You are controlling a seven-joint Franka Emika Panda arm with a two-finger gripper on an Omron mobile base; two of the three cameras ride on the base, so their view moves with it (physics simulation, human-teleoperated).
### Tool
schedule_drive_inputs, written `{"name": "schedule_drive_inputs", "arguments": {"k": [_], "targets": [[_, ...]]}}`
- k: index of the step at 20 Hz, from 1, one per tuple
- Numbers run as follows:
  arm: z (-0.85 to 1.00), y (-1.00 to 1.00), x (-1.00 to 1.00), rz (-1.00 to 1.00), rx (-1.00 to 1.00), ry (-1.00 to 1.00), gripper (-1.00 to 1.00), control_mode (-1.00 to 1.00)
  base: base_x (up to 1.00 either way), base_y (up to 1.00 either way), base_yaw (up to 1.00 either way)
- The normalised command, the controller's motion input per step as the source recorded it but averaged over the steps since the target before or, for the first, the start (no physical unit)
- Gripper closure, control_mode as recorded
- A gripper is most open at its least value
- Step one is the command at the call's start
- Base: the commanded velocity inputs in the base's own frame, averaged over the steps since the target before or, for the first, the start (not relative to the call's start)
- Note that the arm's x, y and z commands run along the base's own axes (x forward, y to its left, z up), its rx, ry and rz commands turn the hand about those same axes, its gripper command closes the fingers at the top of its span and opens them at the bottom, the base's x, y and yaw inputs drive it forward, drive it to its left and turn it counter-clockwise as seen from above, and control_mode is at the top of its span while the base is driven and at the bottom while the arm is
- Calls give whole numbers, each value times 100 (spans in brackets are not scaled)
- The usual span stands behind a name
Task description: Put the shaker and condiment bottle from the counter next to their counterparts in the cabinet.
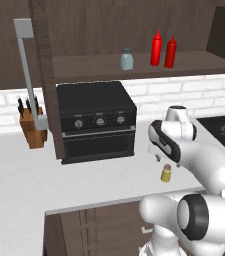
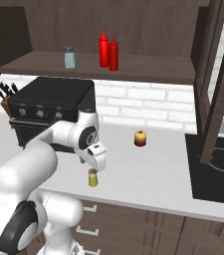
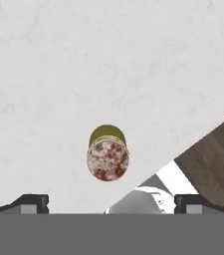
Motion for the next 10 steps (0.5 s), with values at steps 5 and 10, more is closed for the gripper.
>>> {"name": "schedule_drive_inputs", "arguments": {"k": [5, 10], "targets": [[-22, 3, 25, -5, -14, -1, -100, -100, 0, 0, 0], [-10, 1, 24, -4, -13, -1, -100, -100, 0, 0, 0]]}}
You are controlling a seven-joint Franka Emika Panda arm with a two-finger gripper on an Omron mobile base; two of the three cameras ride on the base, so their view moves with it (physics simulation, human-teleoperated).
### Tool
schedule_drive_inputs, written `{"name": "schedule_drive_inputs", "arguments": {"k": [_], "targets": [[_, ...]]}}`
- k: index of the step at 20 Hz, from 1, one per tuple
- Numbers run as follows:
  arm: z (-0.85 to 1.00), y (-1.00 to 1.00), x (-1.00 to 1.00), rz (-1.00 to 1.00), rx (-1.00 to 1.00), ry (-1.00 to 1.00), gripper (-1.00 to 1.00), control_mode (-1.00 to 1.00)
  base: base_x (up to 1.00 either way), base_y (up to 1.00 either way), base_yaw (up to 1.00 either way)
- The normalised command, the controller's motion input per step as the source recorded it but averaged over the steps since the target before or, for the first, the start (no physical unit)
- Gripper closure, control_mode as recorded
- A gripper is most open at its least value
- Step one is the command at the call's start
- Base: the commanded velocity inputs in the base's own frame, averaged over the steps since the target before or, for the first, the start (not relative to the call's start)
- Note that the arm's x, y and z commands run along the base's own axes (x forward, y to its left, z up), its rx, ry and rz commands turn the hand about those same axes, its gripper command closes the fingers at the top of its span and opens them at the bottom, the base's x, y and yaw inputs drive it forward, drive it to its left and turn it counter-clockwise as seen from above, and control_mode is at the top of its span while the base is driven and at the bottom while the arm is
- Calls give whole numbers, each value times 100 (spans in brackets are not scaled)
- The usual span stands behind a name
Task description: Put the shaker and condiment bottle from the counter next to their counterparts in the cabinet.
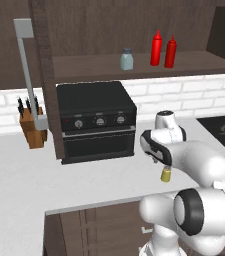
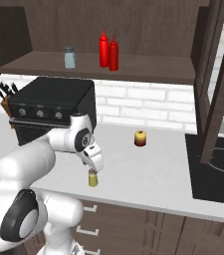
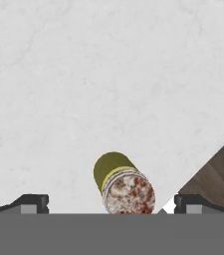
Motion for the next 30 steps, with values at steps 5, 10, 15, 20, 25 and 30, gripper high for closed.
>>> {"name": "schedule_drive_inputs", "arguments": {"k": [5, 10, 15, 20, 25, 30], "targets": [[0, 2, 1, -3, -2, 0, -100, -100, 0, 0, 0], [0, 0, -20, -3, 0, 0, -100, -100, 0, 0, 0], [0, 0, -48, -3, 2, 0, -100, -100, 0, 0, 0], [0, 0, -49, -2, 1, -3, -100, -100, 0, 0, 0], [0, 0, -16, 0, 0, -5, -100, -100, 0, 0, 0], [0, 0, 0, 0, 0, -7, -100, -100, 0, 0, 0]]}}
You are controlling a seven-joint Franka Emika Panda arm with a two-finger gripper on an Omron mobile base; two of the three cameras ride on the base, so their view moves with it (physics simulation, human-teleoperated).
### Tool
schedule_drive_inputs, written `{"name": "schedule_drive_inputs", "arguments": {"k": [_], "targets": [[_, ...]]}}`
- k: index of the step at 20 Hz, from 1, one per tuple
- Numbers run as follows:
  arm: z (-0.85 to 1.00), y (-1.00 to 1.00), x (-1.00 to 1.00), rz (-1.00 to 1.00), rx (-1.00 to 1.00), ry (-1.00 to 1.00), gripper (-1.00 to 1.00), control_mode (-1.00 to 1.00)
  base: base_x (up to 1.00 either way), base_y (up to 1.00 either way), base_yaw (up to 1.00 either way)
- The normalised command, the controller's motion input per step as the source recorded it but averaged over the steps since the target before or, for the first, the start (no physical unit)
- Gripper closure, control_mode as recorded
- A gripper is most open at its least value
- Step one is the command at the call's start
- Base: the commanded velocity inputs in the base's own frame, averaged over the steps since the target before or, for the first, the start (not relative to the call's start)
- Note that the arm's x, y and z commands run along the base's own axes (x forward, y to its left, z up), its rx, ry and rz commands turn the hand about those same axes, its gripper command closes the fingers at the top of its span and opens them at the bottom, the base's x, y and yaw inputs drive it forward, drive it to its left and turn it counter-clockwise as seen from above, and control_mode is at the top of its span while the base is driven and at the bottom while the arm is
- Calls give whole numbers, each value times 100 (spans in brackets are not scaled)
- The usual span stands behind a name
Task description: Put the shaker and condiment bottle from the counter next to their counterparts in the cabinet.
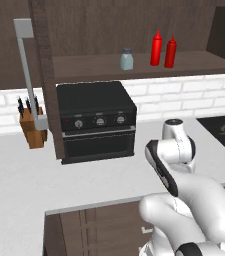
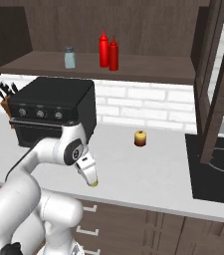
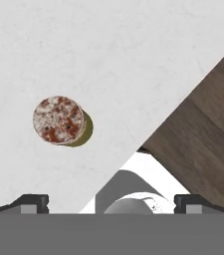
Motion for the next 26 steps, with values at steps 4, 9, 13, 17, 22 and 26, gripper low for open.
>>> {"name": "schedule_drive_inputs", "arguments": {"k": [4, 9, 13, 17, 22, 26], "targets": [[0, 0, 0, 0, 0, -7, -100, -100, 0, 0, 0], [0, 0, 0, 0, 0, -3, -100, -100, 0, 0, 0], [0, 0, 3, 0, 0, 0, -100, -100, 0, 0, 0], [0, -6, 15, 0, 0, 0, -100, -100, 0, 0, 0], [0, -5, 20, 0, 0, 0, -100, -100, 0, 0, 0], [0, -4, 24, 0, 0, 0, -100, -100, 0, 0, 0]]}}
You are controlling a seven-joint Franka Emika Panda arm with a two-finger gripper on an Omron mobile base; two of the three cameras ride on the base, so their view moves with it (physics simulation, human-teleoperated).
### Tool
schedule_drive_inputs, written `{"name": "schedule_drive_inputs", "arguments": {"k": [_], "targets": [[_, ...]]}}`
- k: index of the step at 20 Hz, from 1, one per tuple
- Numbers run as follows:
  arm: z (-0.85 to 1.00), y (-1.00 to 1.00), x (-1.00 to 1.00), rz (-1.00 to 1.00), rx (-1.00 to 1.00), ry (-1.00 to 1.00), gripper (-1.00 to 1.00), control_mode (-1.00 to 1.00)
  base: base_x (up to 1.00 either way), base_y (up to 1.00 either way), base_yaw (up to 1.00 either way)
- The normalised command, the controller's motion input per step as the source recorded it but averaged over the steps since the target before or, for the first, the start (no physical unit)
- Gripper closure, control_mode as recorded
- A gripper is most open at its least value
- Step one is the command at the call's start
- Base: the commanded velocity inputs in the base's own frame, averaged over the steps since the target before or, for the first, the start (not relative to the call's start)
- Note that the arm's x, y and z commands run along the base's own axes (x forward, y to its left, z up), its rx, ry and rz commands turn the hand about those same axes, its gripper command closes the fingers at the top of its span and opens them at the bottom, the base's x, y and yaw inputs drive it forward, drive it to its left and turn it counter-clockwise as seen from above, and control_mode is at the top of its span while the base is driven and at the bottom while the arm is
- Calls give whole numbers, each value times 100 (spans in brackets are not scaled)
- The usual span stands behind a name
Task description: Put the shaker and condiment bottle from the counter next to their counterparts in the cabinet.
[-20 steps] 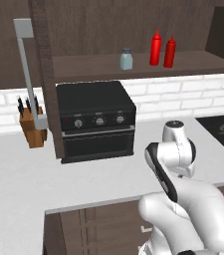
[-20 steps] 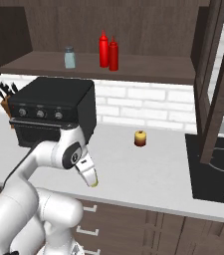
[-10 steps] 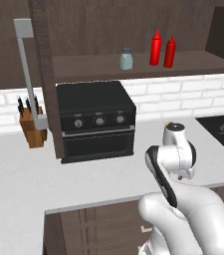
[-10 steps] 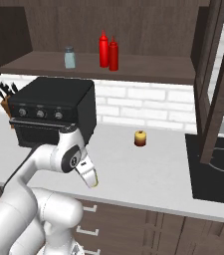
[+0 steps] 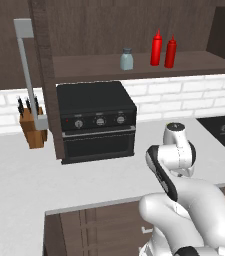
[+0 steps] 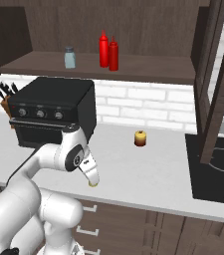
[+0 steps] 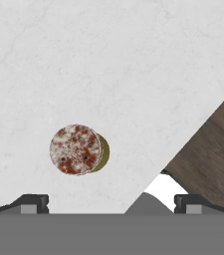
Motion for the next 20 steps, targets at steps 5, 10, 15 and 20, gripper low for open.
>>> {"name": "schedule_drive_inputs", "arguments": {"k": [5, 10, 15, 20], "targets": [[0, 0, 17, 0, 0, 0, -100, -100, 0, 0, 0], [0, 0, 19, 0, 0, 0, -100, -100, 0, 0, 0], [0, -1, 16, 0, 0, 0, -100, -100, 0, 0, 0], [-1, -7, 2, 0, 0, 0, -100, -100, 0, 0, 0]]}}
